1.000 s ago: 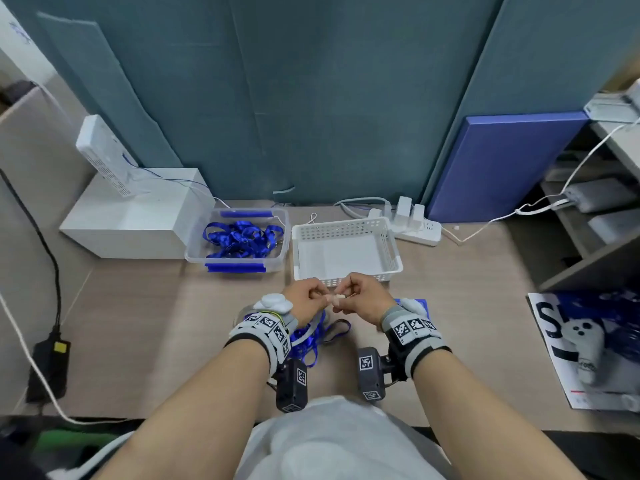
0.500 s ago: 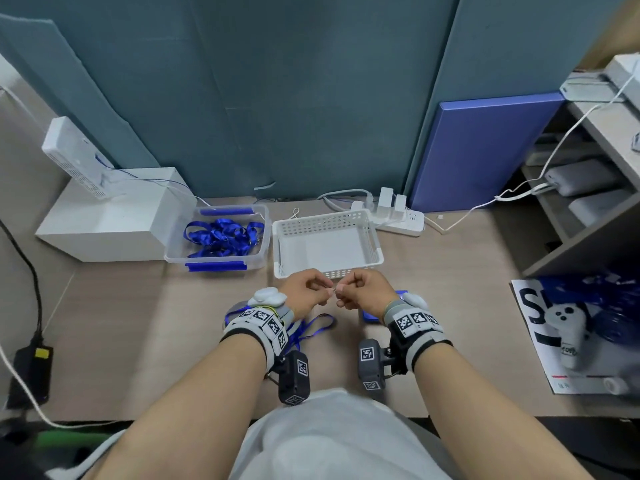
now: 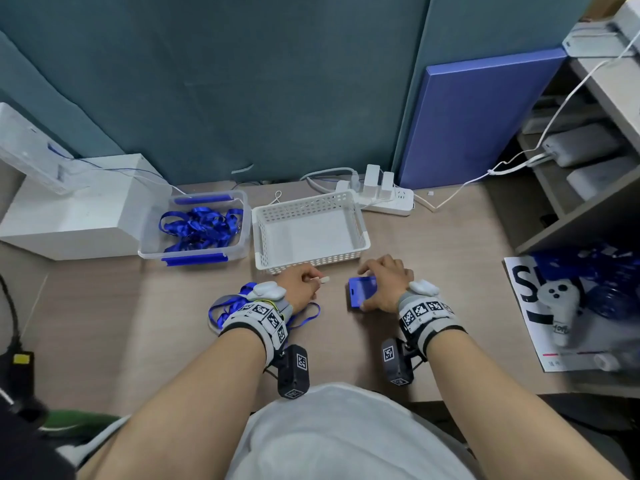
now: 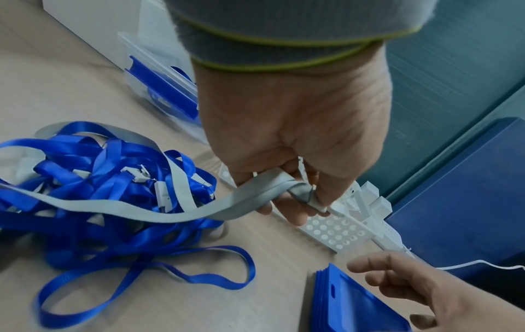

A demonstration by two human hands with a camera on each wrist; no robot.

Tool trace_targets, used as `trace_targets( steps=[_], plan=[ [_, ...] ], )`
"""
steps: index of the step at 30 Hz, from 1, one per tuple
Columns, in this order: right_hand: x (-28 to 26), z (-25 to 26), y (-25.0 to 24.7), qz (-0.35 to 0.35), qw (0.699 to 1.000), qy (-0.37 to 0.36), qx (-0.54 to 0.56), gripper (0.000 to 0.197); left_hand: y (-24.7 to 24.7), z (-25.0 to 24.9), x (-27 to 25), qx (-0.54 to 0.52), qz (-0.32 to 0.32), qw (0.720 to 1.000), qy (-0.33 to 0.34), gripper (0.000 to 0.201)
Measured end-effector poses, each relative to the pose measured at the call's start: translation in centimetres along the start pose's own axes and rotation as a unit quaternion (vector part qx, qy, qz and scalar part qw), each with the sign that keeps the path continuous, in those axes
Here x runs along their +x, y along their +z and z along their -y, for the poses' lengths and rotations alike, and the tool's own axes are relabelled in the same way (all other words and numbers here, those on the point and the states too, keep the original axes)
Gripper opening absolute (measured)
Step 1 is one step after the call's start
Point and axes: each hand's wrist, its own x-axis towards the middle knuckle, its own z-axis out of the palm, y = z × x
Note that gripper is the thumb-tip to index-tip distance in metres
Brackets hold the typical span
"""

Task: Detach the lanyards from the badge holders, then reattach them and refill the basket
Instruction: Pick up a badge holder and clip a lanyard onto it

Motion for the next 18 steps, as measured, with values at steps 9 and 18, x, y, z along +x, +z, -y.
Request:
trace_targets(
  steps=[9,18],
  plan=[
    [-0.3,-0.6,0.8,-0.025,1.0,-0.009,0.008,0.065,0.7,-0.5,0.5,-0.1,0.0,0.991,-0.094,0.016],
    [-0.7,-0.7,-0.4,-0.029,0.996,-0.025,0.083,0.032,1.0,-0.4,0.6,-0.096,-0.008,0.992,-0.087,0.015]
  ],
)
